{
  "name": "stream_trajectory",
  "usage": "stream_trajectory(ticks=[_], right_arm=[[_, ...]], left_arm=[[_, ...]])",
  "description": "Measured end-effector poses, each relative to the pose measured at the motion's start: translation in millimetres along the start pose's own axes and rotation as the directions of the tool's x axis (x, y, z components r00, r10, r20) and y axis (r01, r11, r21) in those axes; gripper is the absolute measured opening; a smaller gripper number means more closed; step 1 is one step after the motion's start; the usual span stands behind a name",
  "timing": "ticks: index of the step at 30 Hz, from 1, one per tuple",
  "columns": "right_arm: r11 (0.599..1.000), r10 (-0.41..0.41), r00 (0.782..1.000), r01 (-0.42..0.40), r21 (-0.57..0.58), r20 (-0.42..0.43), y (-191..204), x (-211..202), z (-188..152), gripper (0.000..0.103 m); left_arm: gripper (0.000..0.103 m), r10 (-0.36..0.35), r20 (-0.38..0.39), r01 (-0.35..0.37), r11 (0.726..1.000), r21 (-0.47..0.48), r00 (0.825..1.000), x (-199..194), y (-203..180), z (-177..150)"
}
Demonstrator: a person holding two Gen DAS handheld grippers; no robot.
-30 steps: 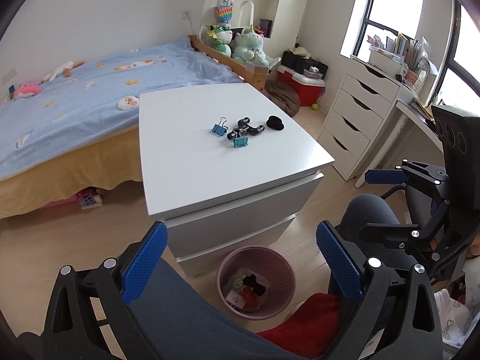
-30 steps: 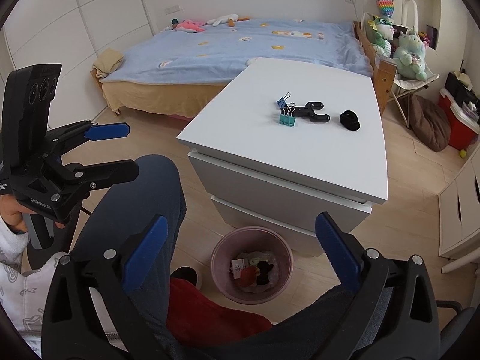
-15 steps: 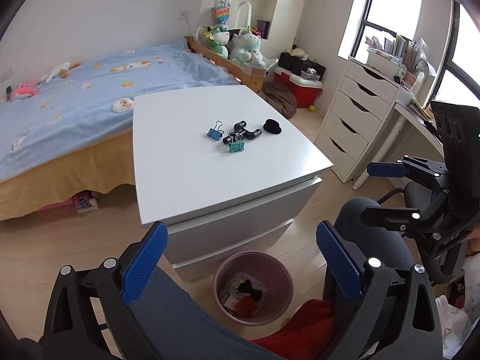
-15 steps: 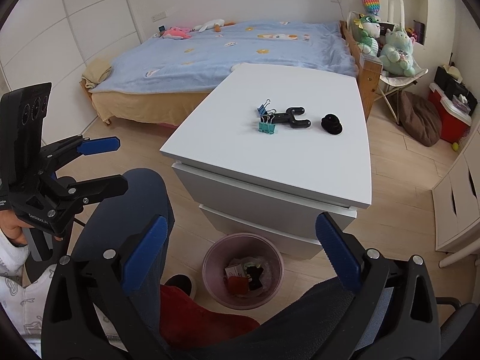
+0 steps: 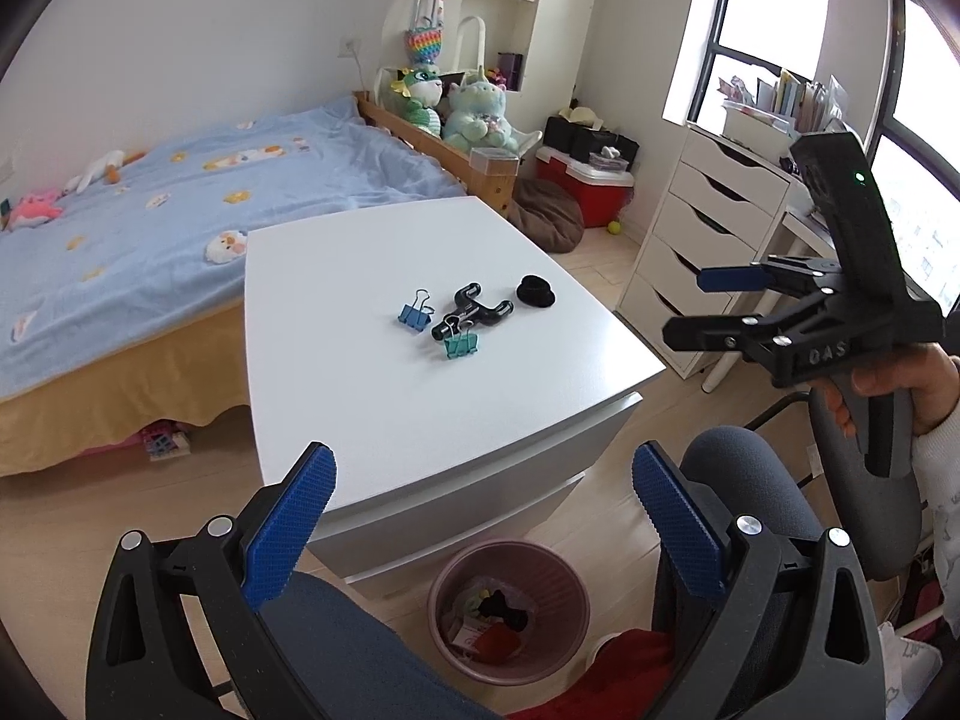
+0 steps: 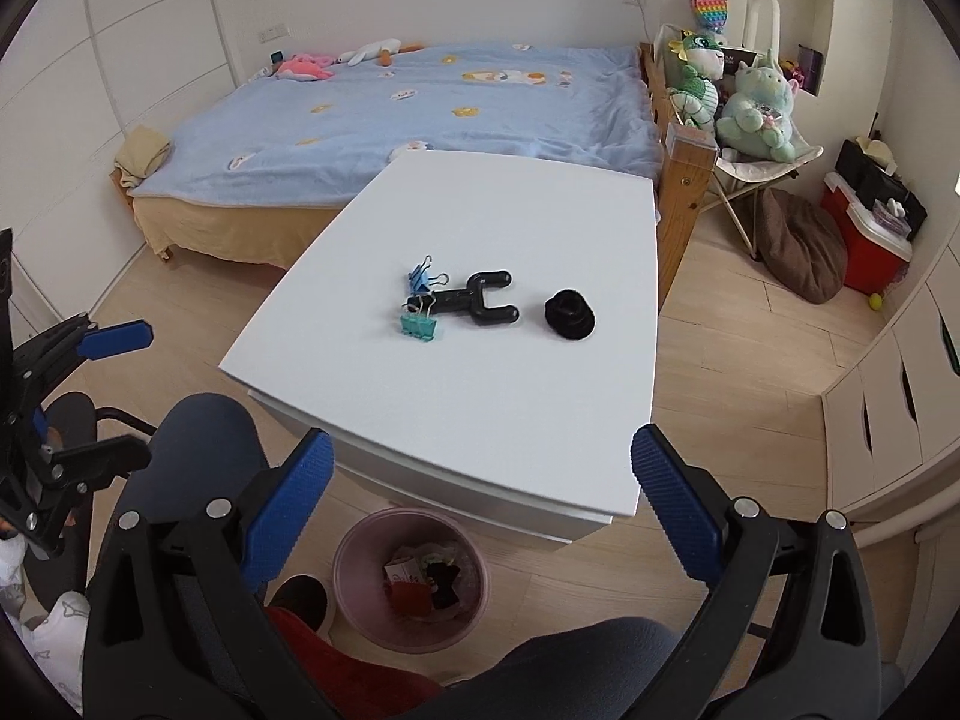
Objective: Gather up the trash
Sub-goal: 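Move the right gripper to the black hair tie and close on it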
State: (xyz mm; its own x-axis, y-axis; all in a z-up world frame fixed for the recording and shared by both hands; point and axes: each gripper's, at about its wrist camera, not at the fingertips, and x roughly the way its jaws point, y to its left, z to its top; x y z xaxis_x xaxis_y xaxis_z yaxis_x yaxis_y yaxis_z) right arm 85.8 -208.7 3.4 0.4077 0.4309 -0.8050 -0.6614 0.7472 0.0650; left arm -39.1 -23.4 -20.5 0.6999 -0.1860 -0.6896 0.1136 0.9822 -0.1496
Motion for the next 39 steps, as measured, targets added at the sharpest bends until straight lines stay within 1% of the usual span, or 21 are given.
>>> stream_trajectory(ticks=[5,10,15,21,23,27,28,30,32,35,39], right_arm=[[1.000,-0.015,0.999,0.015,-0.001,-0.028,-16,23,31,0.098],[0.999,-0.047,0.995,0.048,0.003,-0.084,-29,54,58,0.098],[0.997,-0.074,0.984,0.076,0.009,-0.162,-39,89,77,0.098],[0.994,-0.087,0.961,0.101,0.043,-0.262,-51,127,90,0.097],[0.993,-0.085,0.953,0.103,0.049,-0.290,-52,138,91,0.086],[0.992,-0.083,0.939,0.109,0.059,-0.333,-54,153,91,0.078],[0.992,-0.083,0.937,0.111,0.064,-0.339,-54,156,90,0.073],[0.992,-0.081,0.934,0.111,0.066,-0.347,-55,159,91,0.069],[0.992,-0.082,0.932,0.111,0.064,-0.354,-54,161,89,0.061],[0.992,-0.079,0.930,0.110,0.066,-0.359,-54,164,88,0.054],[0.992,-0.073,0.929,0.104,0.066,-0.363,-54,166,86,0.049]], left_arm=[[0.095,0.000,-0.008,0.000,1.000,-0.003,1.000,2,1,-1],[0.095,0.000,-0.014,0.000,1.000,-0.012,1.000,4,3,-1],[0.095,-0.004,-0.018,0.003,1.000,-0.019,1.000,6,5,-1],[0.095,-0.007,-0.017,0.006,0.999,-0.031,1.000,8,8,-2],[0.095,-0.006,-0.019,0.005,0.999,-0.036,1.000,8,9,-3],[0.095,-0.006,-0.023,0.005,0.999,-0.045,1.000,9,12,-4],[0.095,-0.006,-0.024,0.005,0.999,-0.047,1.000,10,12,-4],[0.095,-0.007,-0.026,0.005,0.999,-0.050,1.000,11,13,-5],[0.095,-0.007,-0.029,0.006,0.999,-0.054,1.000,11,13,-5],[0.095,-0.009,-0.031,0.007,0.998,-0.056,0.999,12,13,-6],[0.095,-0.009,-0.032,0.007,0.998,-0.057,0.999,13,13,-7]])
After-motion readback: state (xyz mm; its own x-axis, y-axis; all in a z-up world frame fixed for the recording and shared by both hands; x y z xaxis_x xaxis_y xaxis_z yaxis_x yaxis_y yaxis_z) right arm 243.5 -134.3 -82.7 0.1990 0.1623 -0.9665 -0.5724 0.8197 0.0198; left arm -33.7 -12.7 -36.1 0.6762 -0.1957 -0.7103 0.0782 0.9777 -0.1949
